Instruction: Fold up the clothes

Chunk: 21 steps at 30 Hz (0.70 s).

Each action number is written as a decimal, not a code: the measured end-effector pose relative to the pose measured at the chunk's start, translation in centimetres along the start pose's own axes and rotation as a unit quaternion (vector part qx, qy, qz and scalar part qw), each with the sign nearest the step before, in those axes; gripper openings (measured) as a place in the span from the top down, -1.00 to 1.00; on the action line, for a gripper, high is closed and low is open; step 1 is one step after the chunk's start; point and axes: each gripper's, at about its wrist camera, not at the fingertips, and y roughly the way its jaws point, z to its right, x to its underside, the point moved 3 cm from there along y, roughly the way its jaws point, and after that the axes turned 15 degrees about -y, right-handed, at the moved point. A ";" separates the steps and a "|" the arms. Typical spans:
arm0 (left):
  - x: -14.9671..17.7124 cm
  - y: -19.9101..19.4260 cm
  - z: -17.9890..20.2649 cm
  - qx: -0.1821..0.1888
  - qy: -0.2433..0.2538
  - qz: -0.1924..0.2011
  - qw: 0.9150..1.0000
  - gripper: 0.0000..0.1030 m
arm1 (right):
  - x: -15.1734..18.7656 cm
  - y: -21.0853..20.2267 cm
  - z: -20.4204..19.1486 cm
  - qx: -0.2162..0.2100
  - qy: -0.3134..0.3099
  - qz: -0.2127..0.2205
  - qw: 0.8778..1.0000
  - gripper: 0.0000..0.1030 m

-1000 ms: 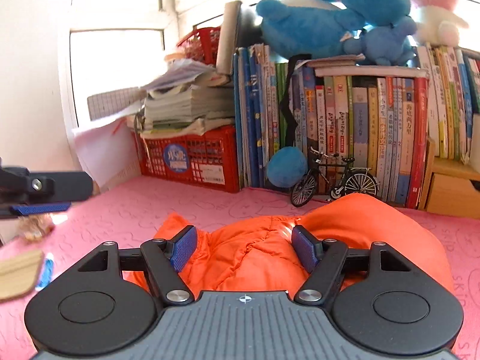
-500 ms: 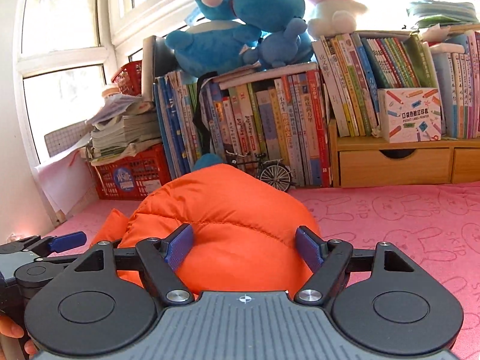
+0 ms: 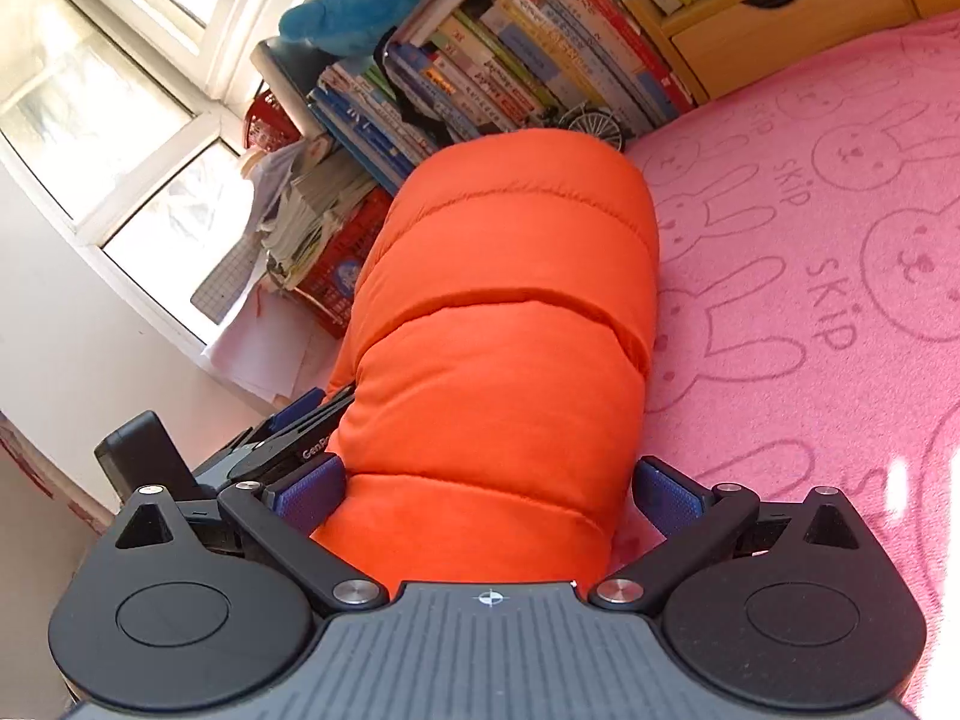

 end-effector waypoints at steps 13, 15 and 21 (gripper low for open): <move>-0.2 0.5 -0.3 0.005 0.023 -0.011 1.000 -0.50 | 3.0 0.9 -1.6 -0.071 0.120 -0.012 0.990 0.10; -0.2 0.5 -0.4 0.011 0.042 -0.009 0.999 -0.53 | 3.7 0.6 -2.5 -0.078 0.131 -0.012 0.988 0.22; -0.5 0.9 -1.1 0.011 0.054 -0.010 0.998 -0.60 | 6.1 0.3 -7.9 -0.140 0.080 -0.055 0.985 0.44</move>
